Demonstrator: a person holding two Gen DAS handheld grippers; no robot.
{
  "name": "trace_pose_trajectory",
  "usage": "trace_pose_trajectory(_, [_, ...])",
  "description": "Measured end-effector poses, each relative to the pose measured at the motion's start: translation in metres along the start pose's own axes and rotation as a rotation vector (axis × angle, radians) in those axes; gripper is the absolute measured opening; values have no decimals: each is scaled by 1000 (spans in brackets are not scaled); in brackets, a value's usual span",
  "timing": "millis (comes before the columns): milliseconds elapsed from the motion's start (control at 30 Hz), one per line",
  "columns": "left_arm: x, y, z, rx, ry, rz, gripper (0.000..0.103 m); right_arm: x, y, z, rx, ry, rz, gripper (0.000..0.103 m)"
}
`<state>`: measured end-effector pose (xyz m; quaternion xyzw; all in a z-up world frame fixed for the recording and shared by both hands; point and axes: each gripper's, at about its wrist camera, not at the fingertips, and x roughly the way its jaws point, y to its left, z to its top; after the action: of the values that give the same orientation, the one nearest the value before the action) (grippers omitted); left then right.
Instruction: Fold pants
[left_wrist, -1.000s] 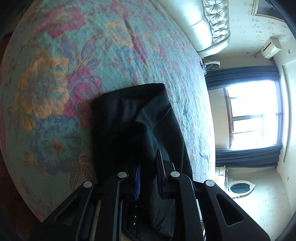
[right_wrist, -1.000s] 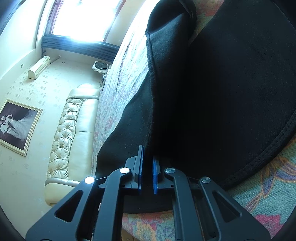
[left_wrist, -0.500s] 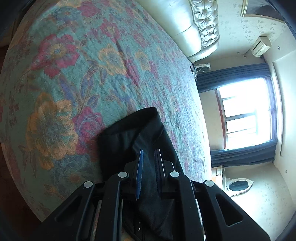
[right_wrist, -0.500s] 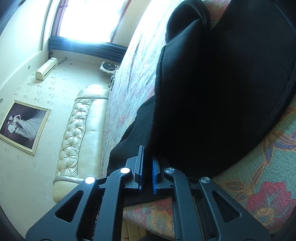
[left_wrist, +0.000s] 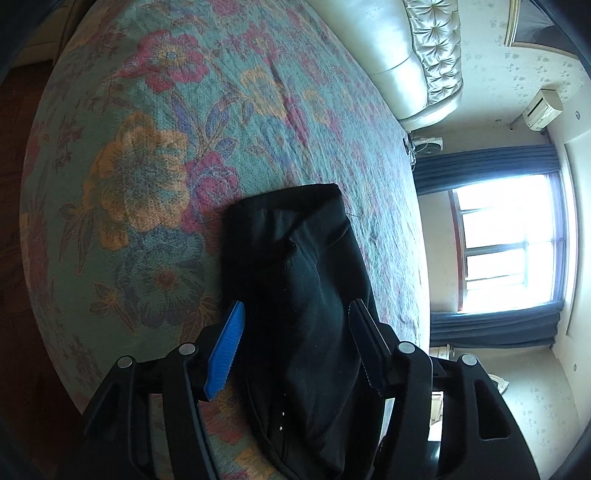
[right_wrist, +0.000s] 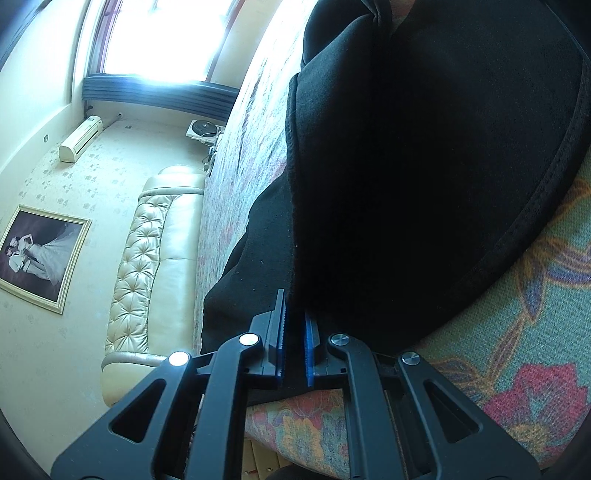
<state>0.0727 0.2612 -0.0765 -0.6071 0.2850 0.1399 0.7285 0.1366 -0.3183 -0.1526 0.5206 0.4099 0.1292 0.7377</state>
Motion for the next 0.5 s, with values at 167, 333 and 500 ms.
trace_pose_trajectory(167, [19, -8, 0, 15, 5, -9, 48, -3, 1, -1, 8, 5, 2, 8])
trace_pose_trajectory(333, [29, -17, 2, 72, 14, -4, 12, -5, -1, -1, 10, 9, 5, 8])
trace_pose_trajectory(500, [29, -19, 7, 94, 13, -9, 10, -5, -3, 0, 14, 12, 6, 8])
